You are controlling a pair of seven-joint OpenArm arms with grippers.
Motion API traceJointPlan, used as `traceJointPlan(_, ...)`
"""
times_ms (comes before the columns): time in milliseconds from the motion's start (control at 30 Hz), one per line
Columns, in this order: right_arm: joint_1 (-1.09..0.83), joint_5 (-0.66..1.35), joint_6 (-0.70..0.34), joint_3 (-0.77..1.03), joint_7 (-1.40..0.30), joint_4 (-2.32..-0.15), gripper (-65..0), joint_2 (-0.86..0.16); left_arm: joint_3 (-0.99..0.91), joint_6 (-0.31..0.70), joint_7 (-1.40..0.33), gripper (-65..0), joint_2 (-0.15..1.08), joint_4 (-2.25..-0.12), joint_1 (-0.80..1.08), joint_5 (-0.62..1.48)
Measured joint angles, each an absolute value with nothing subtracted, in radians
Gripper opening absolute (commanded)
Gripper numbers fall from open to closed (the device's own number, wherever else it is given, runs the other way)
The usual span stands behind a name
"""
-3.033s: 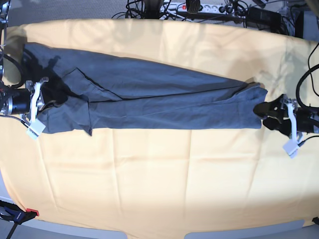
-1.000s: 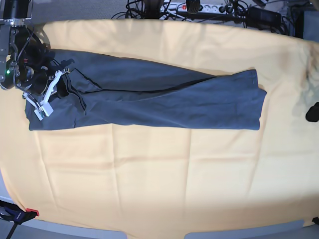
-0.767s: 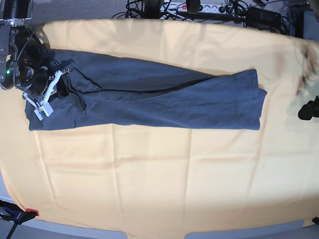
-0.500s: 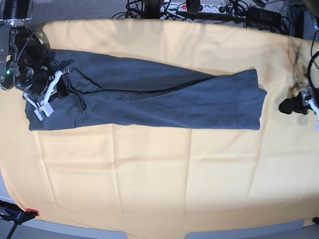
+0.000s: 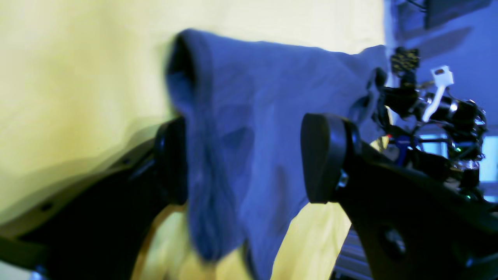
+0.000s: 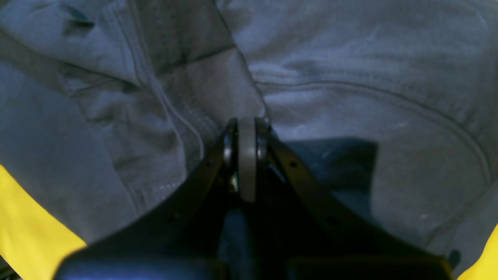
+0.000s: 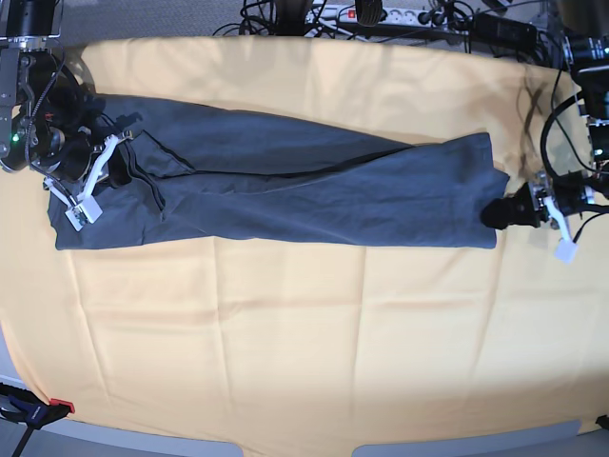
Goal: Fold the T-shirt properly
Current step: 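Grasp the shirt's hem end with the left gripper, then fold the hem end toward the right gripper at the collar end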
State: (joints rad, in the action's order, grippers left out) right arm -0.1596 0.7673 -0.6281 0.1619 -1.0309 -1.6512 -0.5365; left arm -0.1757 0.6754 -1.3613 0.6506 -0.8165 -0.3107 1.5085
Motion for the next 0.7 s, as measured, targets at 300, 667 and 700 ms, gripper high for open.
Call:
traceJointPlan(300, -0.15, 0.786, -0.628, 0.162, -1.034, -1.651, -65.0, -0.537, -0.087, 0.685, -1.391, -53.3, 0.625, -0.817, -0.378, 1.467)
traceJointPlan(667, 0.015, 0.992, -0.61, 0.156, -1.076, -1.648, -26.0, -0.531, -0.08, 0.61, -1.407, -65.0, 0.762, -0.814, -0.55, 1.458)
traceJointPlan(700, 0.031, 0.992, -0.61, 0.156, -1.076, -1.648, -26.0, -0.531, -0.08, 0.61, -1.407, -65.0, 0.778, -0.814, -0.553, 1.459)
